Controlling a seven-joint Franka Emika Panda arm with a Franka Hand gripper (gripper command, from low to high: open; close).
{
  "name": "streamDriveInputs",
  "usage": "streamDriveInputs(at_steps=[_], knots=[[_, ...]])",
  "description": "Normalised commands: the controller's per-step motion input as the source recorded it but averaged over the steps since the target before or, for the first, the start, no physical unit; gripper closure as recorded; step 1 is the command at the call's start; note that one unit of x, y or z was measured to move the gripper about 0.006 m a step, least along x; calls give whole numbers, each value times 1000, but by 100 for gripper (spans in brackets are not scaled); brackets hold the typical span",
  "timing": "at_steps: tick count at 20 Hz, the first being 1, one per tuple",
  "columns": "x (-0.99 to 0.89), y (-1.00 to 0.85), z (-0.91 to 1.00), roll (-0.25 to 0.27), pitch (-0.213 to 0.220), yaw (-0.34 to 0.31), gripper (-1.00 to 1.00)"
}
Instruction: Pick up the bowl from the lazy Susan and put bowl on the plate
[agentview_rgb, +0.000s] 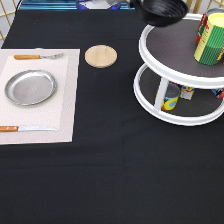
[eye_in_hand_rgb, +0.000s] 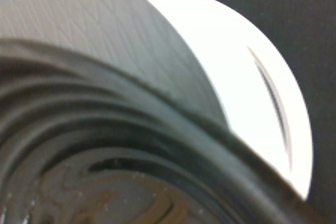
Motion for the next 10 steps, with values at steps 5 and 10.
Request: streamDriveInputs(at_steps=[5, 10], knots=[[0, -850, -1, 0, 0, -72, 100], [0, -669, -55, 0, 0, -140, 100]])
